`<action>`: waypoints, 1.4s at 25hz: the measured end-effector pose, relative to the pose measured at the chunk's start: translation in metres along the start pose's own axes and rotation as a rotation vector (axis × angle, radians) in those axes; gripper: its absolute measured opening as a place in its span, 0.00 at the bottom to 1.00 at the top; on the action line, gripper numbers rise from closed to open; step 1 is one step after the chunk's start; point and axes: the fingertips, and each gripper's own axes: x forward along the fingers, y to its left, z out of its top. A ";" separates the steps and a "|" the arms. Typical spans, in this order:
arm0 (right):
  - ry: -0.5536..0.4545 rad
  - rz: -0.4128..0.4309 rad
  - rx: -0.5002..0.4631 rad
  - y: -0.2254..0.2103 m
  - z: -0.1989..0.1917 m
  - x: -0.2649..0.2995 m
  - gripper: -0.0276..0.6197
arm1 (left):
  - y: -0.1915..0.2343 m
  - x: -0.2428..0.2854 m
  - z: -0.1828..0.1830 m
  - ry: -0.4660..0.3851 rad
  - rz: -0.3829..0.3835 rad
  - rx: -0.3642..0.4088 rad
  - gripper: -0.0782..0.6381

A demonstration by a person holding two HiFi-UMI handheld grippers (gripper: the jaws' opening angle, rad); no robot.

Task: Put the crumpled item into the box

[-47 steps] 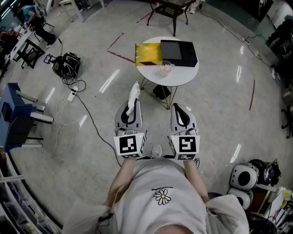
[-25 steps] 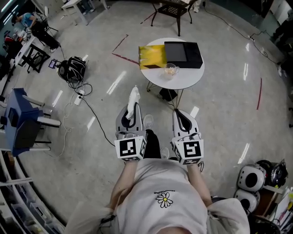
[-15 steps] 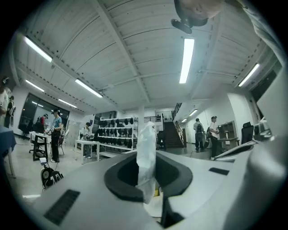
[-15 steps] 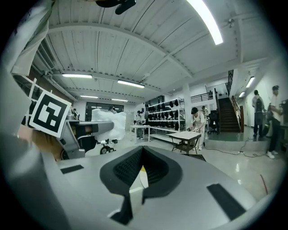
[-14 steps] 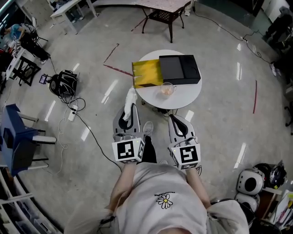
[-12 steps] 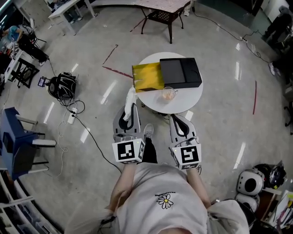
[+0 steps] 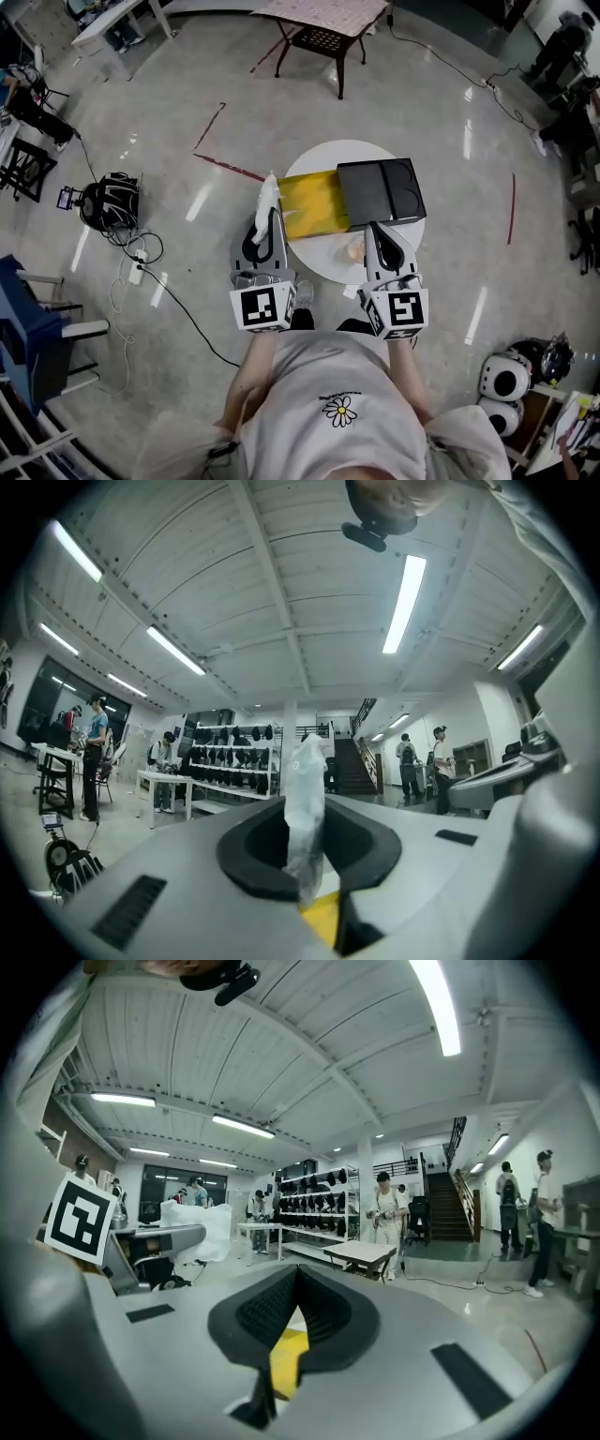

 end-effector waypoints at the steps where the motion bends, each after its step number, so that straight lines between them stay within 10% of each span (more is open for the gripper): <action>1: 0.000 -0.006 0.008 -0.003 0.002 0.009 0.05 | 0.004 0.009 -0.001 0.002 -0.005 0.000 0.17; 23: -0.005 0.042 0.032 -0.051 0.001 0.078 0.05 | -0.006 0.069 -0.009 -0.006 0.021 0.059 0.17; 35: 0.046 0.066 0.073 -0.039 -0.015 0.079 0.05 | -0.013 0.087 -0.097 0.315 -0.049 0.212 0.17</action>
